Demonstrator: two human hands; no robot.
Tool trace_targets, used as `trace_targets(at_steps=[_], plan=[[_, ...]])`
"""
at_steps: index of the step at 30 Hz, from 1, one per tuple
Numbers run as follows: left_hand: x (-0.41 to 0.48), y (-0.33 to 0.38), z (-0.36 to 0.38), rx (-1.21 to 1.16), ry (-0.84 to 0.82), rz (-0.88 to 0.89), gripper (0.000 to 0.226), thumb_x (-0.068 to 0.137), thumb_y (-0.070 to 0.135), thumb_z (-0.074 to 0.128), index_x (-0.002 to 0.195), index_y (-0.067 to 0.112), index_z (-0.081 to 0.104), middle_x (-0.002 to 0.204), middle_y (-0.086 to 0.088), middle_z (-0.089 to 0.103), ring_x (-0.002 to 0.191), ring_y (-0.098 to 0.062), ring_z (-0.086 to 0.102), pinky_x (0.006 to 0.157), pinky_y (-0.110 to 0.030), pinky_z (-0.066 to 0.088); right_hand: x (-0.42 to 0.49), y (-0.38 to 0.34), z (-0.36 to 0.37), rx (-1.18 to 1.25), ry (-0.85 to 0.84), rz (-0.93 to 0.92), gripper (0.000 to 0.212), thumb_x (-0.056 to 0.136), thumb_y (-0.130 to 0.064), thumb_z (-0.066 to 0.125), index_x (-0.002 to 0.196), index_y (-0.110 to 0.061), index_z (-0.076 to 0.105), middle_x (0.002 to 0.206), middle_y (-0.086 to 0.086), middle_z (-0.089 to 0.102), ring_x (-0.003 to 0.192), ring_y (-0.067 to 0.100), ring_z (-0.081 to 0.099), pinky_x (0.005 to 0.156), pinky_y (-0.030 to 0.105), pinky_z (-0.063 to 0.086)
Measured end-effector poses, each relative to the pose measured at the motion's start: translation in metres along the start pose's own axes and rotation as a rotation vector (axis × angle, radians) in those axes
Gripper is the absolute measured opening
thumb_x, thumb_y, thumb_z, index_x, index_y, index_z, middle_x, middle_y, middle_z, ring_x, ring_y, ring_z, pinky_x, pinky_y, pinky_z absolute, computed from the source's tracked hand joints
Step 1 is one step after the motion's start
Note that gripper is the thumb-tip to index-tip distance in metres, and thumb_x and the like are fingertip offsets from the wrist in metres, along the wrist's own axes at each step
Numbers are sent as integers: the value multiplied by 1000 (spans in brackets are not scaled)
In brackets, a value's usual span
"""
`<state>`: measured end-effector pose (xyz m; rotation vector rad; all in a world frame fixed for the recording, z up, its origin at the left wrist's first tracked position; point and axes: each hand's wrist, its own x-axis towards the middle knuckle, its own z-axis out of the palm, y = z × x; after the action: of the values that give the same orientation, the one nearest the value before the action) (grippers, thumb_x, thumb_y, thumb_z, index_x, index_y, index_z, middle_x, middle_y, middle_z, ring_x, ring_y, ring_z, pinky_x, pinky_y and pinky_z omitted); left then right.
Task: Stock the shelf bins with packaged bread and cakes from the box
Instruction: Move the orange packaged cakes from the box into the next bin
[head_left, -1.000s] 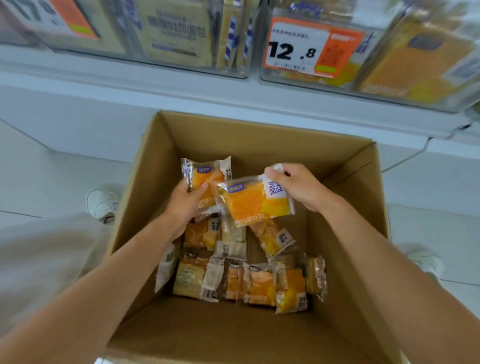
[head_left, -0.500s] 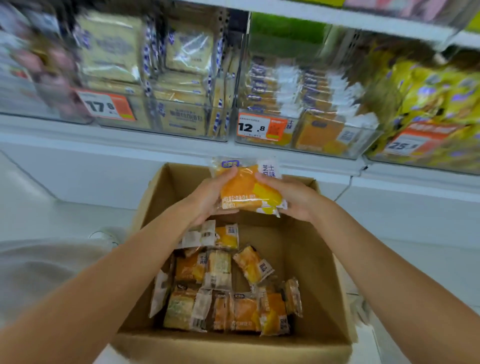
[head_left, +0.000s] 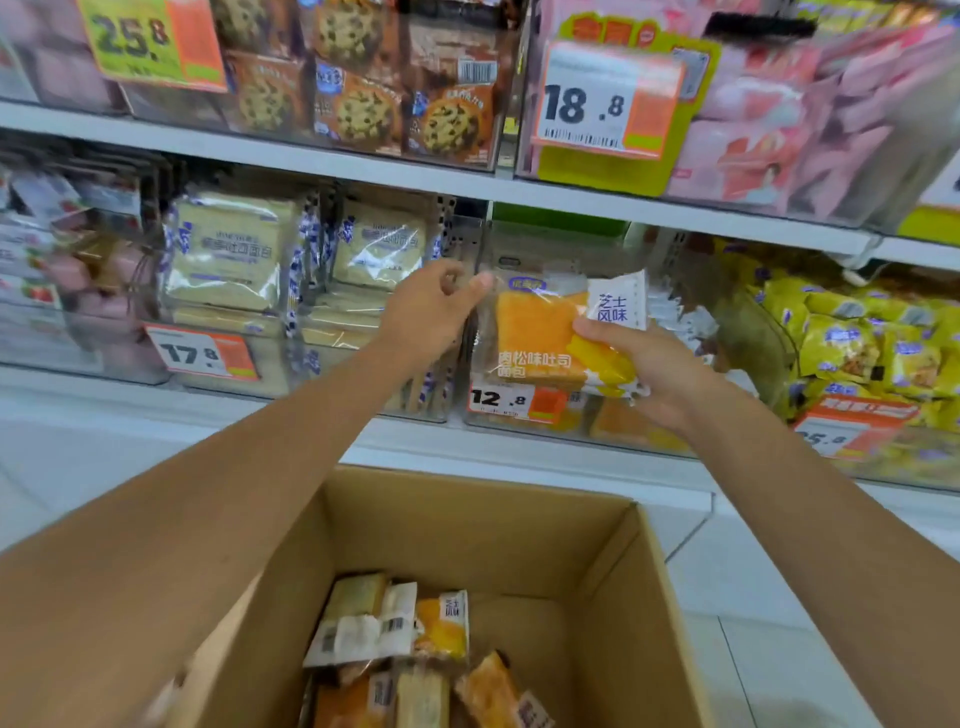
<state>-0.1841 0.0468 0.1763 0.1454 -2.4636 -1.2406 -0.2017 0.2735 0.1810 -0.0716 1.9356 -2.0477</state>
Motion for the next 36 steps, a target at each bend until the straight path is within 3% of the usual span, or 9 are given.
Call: trace_targets(at_steps=[5,8,11,16,19,22,29,33,36], plan=[[63,-18,12,-25,-155,74,55,94,43,60,141,16,49,103,0,61,84,0,56,88,-21,43,91,-23,-21,-147,23,-21,70,54,-35,88,116,-11,66,100,5,76,90,21,72,95,39,53],[77,-40,15,-100,-258,6,62,91,49,62,145,23,45,109,10,59,67,3,56,58,-13,46,145,-33,-30,-173,44,-41,94,32,-45,95,118,-17,68,113,4,72,109,23,65,109,44,40],[75,-50,21,-162,-200,36,55,90,51,61,139,27,52,114,9,63,54,4,55,54,-14,39,184,-39,-30,-166,35,-117,96,19,-50,96,108,-22,75,114,3,71,106,24,64,105,39,39],[73,-54,29,-177,-150,72,53,90,51,59,137,27,54,91,14,62,52,8,55,51,-9,38,224,-28,-11,-254,201,-373,28,70,-31,84,91,-21,68,92,-3,74,85,11,70,82,27,54],[72,-53,28,-189,-156,73,52,90,51,58,136,26,56,82,15,57,51,7,54,47,-6,36,235,-20,-11,-341,322,-430,42,64,-47,85,94,-21,70,99,-3,73,90,12,70,88,27,56],[71,-51,29,-214,-149,46,50,91,49,58,134,25,57,69,20,56,49,6,53,47,-6,36,237,-24,-5,-476,373,-529,42,79,-40,77,113,-20,62,100,-9,65,86,4,61,66,2,46],[67,-46,26,-236,-144,43,49,93,45,57,136,23,56,72,11,55,46,6,53,46,-5,35,238,-19,-12,-617,431,-461,124,67,-61,78,155,-18,2,153,4,37,137,22,39,113,35,35],[65,-45,25,-228,-148,51,49,93,46,55,138,25,53,73,11,55,47,8,54,47,-5,36,230,-21,-8,-893,517,-723,118,63,-61,81,154,-24,15,158,8,19,146,24,21,119,35,21],[66,-46,25,-203,-149,63,50,93,49,54,139,28,52,86,10,60,56,12,57,53,-7,40,231,-24,-3,-1013,346,-614,104,67,-51,83,151,-33,26,162,1,3,149,17,8,115,24,14]])
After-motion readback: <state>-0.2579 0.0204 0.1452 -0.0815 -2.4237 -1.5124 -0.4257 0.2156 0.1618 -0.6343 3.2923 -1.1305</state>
